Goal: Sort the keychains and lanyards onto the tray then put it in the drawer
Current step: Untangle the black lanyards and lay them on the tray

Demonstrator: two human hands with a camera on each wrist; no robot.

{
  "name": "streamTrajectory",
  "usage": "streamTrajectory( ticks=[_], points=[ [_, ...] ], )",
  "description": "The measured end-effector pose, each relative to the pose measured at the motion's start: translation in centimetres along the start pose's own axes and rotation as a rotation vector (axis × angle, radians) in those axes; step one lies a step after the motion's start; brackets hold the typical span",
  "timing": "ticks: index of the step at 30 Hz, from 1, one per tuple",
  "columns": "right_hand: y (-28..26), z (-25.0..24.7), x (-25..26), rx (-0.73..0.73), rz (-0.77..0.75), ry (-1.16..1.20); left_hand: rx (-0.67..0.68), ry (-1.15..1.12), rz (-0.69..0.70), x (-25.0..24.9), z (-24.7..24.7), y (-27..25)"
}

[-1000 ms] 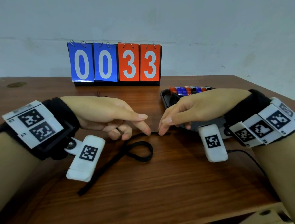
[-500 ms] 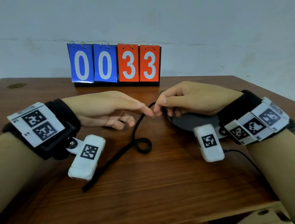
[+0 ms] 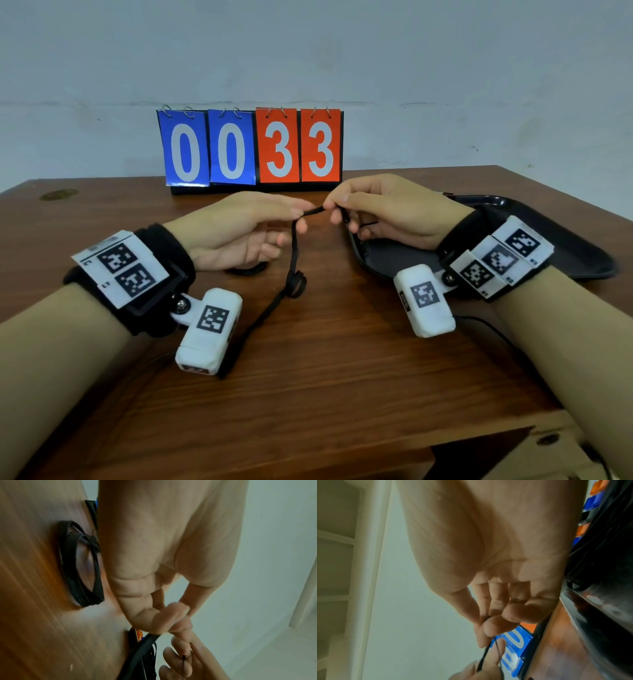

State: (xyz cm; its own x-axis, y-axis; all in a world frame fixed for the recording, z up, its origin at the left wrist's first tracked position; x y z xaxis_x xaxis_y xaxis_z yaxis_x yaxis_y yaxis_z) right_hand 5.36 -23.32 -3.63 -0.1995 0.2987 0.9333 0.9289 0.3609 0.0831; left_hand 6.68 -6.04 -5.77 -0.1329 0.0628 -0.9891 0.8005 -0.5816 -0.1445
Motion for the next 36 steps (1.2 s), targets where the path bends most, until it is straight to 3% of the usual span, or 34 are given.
streamTrajectory(
  ticks=[6, 13, 17, 22, 26, 31, 36],
  points=[
    [-0.1, 0.0, 0.1, -0.01, 0.01, -0.042, 0.048, 0.101, -0.083, 0.8, 0.5, -0.3],
    [-0.6, 0.3, 0.1, 0.116, 0.007, -0.225, 0.096, -0.141, 0.123, -1.1, 0.5, -0.5],
    [-1.2, 1.5, 0.7, 0.248, -0.068, -0.074, 0.138, -0.285, 0.209, -1.7, 0.7, -0.5],
    [-1.6, 3.1, 1.0, 0.418, -0.093, 0.121, 0.208, -0.294, 0.255, -1.8, 1.0, -0.7],
    [-1.7, 2.7, 1.3, 0.367, -0.089, 0.092, 0.166, -0.237, 0.276, -1.9, 0.7, -0.6],
    [-1.0, 1.1, 1.0, 0.209, -0.067, 0.013, -0.031, -0.143, 0.251, -1.6, -0.4, 0.1],
    [-0.5, -0.8, 0.4, 0.07, -0.067, -0.025, -0.133, -0.077, 0.226, -1.4, -1.6, 0.2]
  ],
)
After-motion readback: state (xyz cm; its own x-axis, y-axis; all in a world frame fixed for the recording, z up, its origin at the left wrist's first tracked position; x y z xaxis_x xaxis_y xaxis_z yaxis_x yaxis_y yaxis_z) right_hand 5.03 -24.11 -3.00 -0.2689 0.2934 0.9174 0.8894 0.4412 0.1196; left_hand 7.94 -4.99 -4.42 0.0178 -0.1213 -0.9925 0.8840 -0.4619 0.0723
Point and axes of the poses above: each hand's wrist, its own y-axis towards the middle knuckle, its own z-axis out of the palm, x = y × z, the point moved 7 cm from there along y, towards the middle knuckle
